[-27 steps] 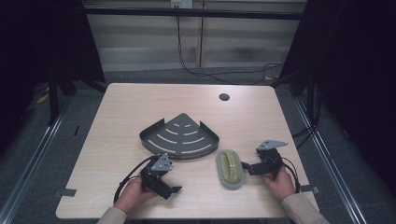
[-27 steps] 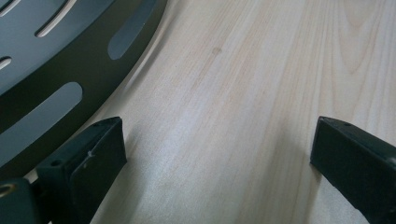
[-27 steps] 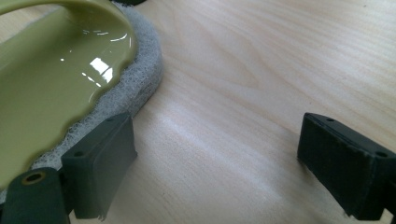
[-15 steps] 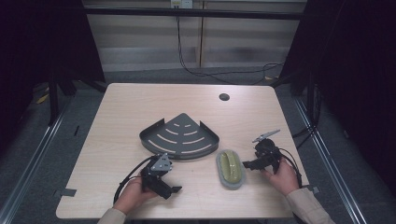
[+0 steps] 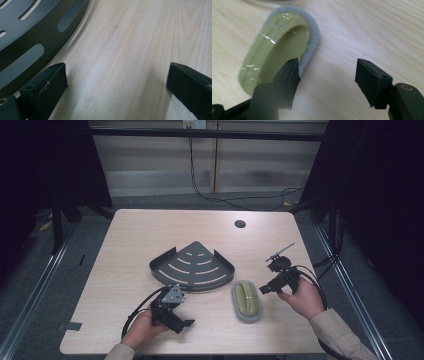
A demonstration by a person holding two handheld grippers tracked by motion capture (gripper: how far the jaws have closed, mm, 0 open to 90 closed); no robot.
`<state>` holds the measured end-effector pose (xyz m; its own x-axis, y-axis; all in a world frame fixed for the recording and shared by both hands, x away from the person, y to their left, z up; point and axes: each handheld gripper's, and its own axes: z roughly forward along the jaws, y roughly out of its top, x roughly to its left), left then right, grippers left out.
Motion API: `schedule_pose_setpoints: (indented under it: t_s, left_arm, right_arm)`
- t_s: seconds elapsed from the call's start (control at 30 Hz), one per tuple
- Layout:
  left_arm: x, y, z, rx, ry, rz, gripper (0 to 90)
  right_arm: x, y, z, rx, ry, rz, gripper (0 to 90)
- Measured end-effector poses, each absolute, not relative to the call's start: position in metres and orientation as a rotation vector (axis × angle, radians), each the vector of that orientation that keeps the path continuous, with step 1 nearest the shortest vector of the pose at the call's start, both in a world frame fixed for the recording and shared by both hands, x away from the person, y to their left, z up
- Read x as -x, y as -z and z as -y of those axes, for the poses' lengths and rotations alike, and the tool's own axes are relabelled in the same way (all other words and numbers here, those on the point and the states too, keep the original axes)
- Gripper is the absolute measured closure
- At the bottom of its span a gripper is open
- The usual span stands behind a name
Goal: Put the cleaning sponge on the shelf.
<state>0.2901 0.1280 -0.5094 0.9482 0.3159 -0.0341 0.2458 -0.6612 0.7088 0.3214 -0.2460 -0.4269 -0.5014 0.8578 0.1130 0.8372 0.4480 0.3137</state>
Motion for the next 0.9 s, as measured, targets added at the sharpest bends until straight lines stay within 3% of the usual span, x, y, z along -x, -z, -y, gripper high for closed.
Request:
schedule_pose_setpoints:
  t_s: [0.43,0.9]
  left_arm:
    - [-0.290,0.509,-0.128,-2.322,-0.117,-0.394,2.8]
    - [-0.290,0.509,-0.128,-2.323,-0.119,-0.391,2.8]
  right_arm:
    - [-0.325,0.405,0.219,-1.590,-0.450,-2.674,39.1]
    - [-0.328,0.403,0.200,-1.594,-0.371,-2.738,41.8]
